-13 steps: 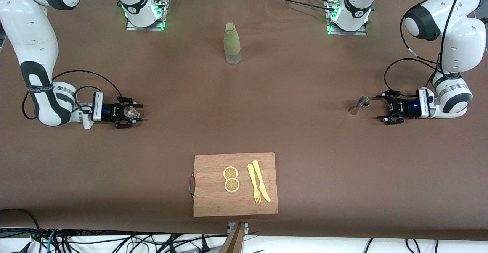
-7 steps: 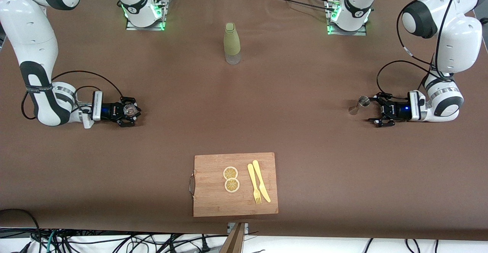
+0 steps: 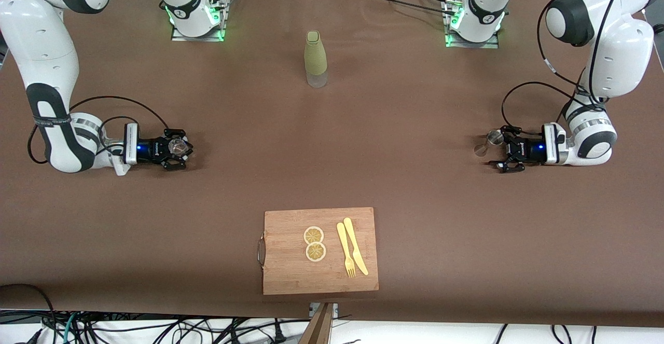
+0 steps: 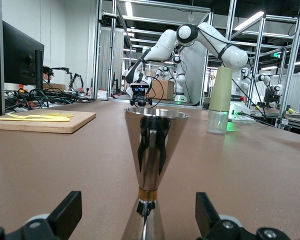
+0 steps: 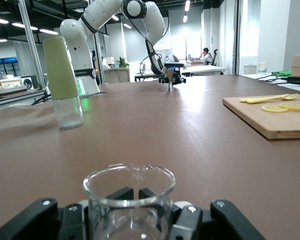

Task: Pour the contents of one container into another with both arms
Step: 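Close the right gripper on the beaker while the left gripper grips the jigger, then lift the beaker with the right gripper while the left gripper brings the jigger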

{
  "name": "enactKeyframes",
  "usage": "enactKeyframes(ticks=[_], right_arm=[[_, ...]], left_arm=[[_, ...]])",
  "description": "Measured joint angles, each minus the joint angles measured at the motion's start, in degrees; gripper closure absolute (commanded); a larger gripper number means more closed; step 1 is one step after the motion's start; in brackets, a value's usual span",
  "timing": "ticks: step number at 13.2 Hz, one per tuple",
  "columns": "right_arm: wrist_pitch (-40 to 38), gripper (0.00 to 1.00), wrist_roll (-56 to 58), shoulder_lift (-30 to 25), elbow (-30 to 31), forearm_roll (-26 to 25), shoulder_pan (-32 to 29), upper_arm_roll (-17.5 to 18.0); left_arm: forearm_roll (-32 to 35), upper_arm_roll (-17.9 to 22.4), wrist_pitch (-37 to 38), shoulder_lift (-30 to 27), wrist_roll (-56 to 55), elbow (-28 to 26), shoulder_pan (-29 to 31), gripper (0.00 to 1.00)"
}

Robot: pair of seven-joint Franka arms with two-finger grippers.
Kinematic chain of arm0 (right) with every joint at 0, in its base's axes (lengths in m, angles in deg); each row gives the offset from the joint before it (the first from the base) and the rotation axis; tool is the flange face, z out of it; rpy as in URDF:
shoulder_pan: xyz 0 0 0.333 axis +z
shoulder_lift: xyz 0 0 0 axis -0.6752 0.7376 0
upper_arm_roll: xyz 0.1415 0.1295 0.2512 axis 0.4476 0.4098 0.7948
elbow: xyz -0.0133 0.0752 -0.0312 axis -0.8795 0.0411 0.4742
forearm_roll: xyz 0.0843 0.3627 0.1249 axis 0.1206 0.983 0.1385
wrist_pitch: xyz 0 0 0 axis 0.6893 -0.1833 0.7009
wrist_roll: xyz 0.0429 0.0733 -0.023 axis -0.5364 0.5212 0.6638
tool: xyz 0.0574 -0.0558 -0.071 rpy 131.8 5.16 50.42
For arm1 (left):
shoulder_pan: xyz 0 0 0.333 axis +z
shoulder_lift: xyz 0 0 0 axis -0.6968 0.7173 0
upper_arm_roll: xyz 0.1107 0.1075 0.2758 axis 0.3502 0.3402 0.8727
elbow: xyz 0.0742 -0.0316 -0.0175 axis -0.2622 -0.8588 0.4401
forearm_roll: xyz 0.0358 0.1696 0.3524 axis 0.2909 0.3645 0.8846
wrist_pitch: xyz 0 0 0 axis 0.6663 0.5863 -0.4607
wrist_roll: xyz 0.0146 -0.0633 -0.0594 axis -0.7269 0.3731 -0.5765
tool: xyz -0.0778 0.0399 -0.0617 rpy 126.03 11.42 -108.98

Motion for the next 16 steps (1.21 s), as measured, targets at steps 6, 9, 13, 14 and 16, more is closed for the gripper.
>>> enactKeyframes(ticks=[6,9,13,14,16], right_arm=[[-1.26,1.0,-14.51,-0.01,-5.62,0.11,0.65,6.87],[-1.32,1.0,-20.92,-0.04,-9.97,0.12,4.39,8.37],[-0.94,1.0,-27.83,-0.06,-13.94,0.14,6.26,11.32],[-0.3,1.0,-29.11,-0.06,-15.1,0.15,6.33,12.3],[2.15,1.0,-31.22,-0.11,-17.12,0.16,6.66,14.56]], left_arm=[[0.0,0.01,-0.91,-2.66,0.03,-3.52,0.0,0.0],[0.0,-0.44,-1.41,-3.0,0.06,-4.3,-0.05,0.0],[0.0,-1.39,-2.64,-3.11,0.06,-4.78,-0.74,0.0],[0.0,-1.44,-2.73,-3.17,0.06,-4.83,-0.78,0.0],[0.0,-1.43,-2.77,-3.39,0.09,-4.86,-0.77,0.0]])
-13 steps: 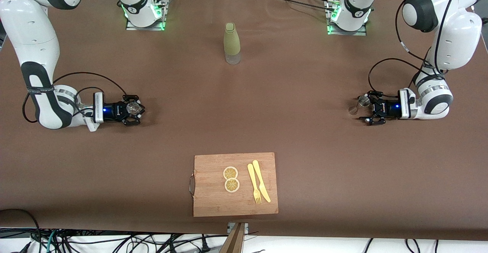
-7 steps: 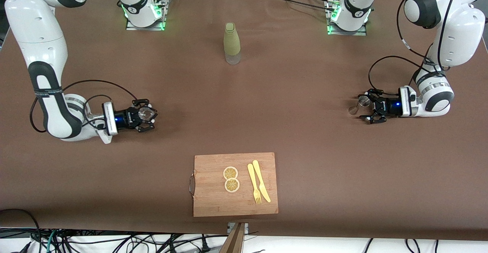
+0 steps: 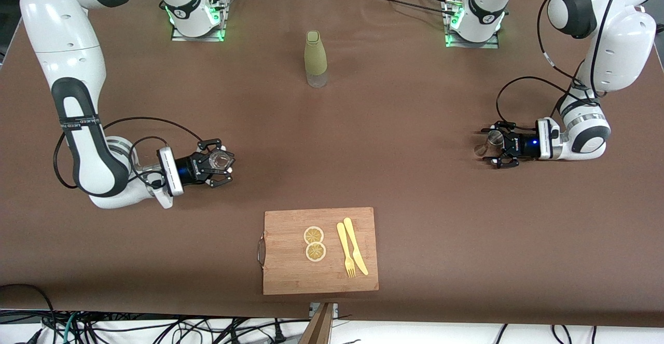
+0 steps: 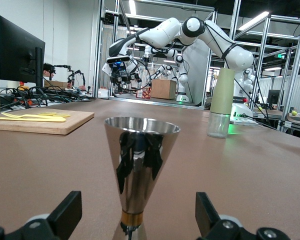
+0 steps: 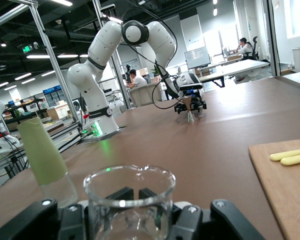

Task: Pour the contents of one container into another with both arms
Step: 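Lift the beaker with the right gripper while the left gripper brings the jigger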

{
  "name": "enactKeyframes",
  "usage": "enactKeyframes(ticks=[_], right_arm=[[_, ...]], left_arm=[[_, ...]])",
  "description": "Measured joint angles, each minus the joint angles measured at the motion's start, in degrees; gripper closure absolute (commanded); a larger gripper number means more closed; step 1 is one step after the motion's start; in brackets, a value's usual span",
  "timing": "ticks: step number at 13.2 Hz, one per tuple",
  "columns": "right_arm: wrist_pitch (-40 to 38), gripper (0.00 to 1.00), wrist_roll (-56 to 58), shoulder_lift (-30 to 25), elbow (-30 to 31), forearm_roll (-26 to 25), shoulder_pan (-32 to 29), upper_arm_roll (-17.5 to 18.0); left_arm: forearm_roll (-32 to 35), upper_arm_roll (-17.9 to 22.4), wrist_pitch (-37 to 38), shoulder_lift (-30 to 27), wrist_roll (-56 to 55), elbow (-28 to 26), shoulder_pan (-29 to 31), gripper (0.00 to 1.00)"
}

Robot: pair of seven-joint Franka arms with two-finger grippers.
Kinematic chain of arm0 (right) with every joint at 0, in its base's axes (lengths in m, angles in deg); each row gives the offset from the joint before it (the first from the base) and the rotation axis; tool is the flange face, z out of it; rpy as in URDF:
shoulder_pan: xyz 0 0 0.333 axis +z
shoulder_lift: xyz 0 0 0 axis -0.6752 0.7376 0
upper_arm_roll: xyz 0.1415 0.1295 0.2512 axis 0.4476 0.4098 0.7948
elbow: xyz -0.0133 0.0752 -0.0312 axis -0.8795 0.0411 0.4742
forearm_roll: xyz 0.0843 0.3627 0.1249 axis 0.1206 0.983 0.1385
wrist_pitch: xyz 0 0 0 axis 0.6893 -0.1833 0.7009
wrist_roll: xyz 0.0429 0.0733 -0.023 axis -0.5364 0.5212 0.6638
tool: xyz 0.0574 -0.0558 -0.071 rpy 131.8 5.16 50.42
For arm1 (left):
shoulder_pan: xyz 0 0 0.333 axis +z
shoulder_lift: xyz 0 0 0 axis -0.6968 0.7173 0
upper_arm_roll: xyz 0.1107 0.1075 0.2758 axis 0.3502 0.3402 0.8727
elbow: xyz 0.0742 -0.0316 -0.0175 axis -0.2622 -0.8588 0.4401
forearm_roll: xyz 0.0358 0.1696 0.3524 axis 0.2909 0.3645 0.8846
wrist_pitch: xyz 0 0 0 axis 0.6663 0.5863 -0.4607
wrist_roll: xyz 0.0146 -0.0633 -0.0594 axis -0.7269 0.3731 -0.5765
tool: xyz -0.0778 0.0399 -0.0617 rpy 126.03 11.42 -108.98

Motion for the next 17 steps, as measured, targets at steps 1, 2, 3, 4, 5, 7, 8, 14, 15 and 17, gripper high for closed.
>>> enactKeyframes(ticks=[1,2,3,4,5,7,8,14,15,17], right_arm=[[1.24,1.0,-0.74,0.0,-0.59,0.0,0.25,0.98],[2.13,1.0,-1.24,0.0,-0.81,0.0,0.45,1.68],[2.47,1.0,-1.46,0.0,-0.87,0.0,0.61,1.95],[2.56,1.0,-1.48,0.01,-0.88,0.0,0.64,2.01],[2.57,1.0,-1.48,0.01,-0.9,0.15,0.61,2.0],[2.57,1.0,-1.94,0.01,-1.01,1.67,0.6,2.14],[2.57,1.0,-2.89,0.01,-1.22,1.96,0.61,2.45],[3.19,1.0,-7.53,-0.14,-4.21,2.05,1.4,3.63],[3.18,1.0,-7.57,-0.14,-4.25,2.05,1.4,3.62],[3.14,1.0,-7.58,-0.14,-4.27,2.05,1.4,3.63]], left_arm=[[0.0,0.0,-0.01,-0.15,0.0,0.0,0.01,0.0],[0.0,0.01,-0.01,-0.29,0.0,0.0,0.02,0.02],[0.0,0.01,-0.01,-0.38,0.01,0.0,0.02,0.11],[0.0,0.01,-0.01,-0.45,0.01,-0.01,0.02,0.18],[0.0,0.02,-0.01,-0.48,0.01,-0.02,0.02,0.25],[0.0,0.17,-0.01,-0.53,0.01,-0.04,0.04,0.43],[0.0,0.26,-0.01,-0.53,0.01,-0.05,0.06,0.51],[0.0,0.88,0.02,-0.54,0.53,-0.38,0.58,1.0],[0.0,0.88,0.0,-0.55,0.91,-0.39,0.58,1.0],[-0.07,0.79,-0.01,-0.58,1.34,-0.38,0.58,1.0]])
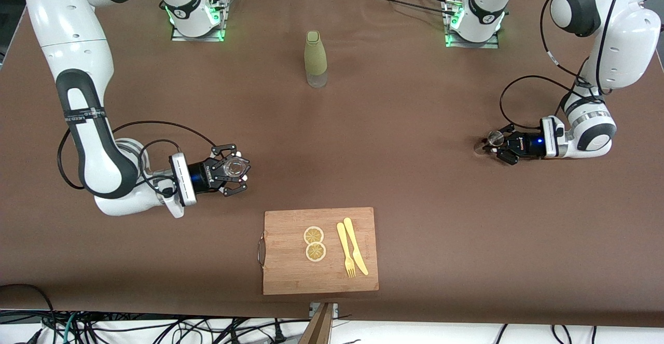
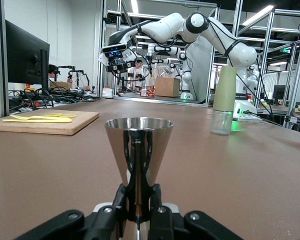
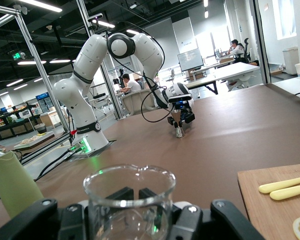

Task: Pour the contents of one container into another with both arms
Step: 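Lift the beaker with the right gripper while the left gripper brings the jigger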

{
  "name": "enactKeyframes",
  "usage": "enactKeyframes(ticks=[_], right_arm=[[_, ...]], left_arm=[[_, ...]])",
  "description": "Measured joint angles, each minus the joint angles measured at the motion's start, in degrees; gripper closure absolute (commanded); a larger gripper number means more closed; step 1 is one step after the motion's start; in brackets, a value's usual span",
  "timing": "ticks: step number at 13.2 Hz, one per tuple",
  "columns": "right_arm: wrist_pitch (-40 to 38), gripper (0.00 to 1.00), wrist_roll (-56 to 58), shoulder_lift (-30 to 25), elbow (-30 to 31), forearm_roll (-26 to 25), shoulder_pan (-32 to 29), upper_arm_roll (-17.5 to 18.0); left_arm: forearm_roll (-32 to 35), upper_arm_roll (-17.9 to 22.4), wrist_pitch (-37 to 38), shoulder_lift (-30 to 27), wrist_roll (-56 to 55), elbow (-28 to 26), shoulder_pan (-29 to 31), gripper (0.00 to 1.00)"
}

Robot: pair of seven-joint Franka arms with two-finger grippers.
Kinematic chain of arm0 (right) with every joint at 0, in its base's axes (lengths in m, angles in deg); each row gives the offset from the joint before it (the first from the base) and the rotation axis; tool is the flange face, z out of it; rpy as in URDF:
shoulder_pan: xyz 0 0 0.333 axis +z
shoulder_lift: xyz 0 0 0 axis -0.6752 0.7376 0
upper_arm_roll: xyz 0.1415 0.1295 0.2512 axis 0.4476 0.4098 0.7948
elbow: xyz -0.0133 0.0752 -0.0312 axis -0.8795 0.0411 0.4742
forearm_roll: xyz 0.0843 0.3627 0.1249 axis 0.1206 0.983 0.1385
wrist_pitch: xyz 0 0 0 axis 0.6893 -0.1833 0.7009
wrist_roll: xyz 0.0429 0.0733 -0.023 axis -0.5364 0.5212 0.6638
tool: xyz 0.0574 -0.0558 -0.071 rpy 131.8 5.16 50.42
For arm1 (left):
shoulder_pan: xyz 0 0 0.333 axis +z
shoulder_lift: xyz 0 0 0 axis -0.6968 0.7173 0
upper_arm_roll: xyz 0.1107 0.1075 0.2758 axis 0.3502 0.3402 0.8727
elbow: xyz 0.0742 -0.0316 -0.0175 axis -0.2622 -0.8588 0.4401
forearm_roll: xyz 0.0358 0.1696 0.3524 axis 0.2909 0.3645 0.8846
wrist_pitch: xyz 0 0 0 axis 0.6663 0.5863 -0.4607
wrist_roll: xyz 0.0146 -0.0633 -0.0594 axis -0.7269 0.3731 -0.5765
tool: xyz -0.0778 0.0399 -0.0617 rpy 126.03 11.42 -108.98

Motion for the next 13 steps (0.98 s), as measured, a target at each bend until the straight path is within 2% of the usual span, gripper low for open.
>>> enactKeyframes(ticks=[5,7,10,13], right_arm=[[-0.29,1.0,-1.47,-1.64,-0.58,-0.31,0.18,0.12],[-0.24,1.0,-3.15,-3.8,-0.74,-2.14,1.34,0.25],[3.34,1.0,-7.03,-7.29,-0.77,-5.29,5.12,0.28],[8.76,1.0,-10.82,-7.95,-0.74,-5.44,8.35,0.27]], left_arm=[[-3.5,-0.41,-0.02,-0.5,0.73,0.09,-0.19,1.0],[-5.02,-0.55,-0.43,-1.66,-0.02,0.12,-1.22,1.0],[-9.06,-0.75,-3.72,-3.88,-1.65,0.11,-6.38,1.0],[-15.83,-2.29,-8.31,-4.12,-3.42,0.11,-13.39,1.0]])
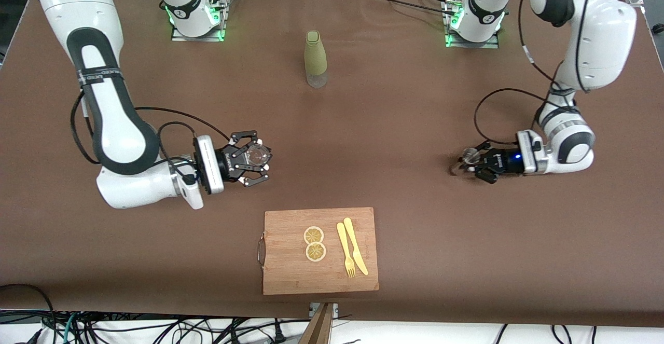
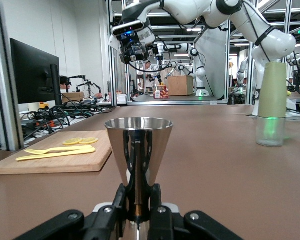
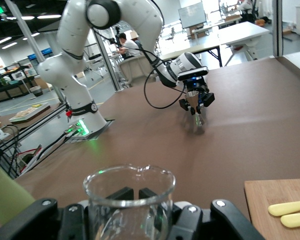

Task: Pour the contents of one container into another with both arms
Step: 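Lift the beaker with the right gripper while the left gripper brings the jigger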

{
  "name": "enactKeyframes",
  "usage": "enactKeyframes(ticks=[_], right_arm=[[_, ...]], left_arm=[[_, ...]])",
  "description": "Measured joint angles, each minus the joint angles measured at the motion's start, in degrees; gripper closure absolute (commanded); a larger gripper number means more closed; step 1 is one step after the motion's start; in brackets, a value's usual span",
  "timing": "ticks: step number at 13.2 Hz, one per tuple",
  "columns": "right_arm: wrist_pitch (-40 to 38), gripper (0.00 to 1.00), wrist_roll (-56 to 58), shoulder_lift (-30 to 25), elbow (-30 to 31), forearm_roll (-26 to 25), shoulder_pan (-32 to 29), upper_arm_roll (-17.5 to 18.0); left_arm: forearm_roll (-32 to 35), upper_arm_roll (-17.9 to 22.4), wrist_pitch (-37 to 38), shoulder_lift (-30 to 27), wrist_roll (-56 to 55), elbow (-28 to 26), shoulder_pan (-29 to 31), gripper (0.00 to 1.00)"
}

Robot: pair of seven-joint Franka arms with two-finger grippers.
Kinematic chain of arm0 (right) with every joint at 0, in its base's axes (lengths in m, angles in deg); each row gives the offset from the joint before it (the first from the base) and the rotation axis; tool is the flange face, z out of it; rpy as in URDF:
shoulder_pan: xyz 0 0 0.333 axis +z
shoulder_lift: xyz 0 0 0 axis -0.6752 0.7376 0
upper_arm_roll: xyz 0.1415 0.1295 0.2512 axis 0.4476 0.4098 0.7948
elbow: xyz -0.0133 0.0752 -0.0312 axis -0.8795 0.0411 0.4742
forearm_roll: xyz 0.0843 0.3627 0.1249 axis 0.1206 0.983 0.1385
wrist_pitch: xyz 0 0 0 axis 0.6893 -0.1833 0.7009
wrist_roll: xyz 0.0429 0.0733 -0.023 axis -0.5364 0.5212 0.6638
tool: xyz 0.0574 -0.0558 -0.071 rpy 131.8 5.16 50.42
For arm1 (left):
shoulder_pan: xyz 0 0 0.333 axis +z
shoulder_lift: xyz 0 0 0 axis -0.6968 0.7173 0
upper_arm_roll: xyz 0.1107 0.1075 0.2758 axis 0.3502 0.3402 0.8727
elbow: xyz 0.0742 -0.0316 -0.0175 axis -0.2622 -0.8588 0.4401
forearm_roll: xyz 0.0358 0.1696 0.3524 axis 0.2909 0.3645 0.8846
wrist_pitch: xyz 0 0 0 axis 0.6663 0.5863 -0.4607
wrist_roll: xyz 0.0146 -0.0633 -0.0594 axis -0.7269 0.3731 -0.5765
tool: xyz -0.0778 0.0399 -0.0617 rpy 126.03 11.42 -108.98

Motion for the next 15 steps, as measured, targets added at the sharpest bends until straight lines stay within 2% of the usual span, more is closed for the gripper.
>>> enactKeyframes(ticks=[7,12,15], right_arm=[[13.61,1.0,-4.45,0.03,0.07,0.06,5.66,1.25],[23.84,1.0,-7.4,0.06,0.11,-0.44,11.88,1.37],[29.96,1.0,-9.28,0.32,0.21,-0.63,15.69,1.37]], left_arm=[[-5.5,-7.5,-11.43,-0.03,-4.81,0.32,-5.13,1.0],[-14.78,-9.39,-19.81,-0.19,-6.61,1.9,-11.38,1.0],[-15.7,-9.83,-23.75,-0.5,-8.75,3.38,-14.39,1.0]])
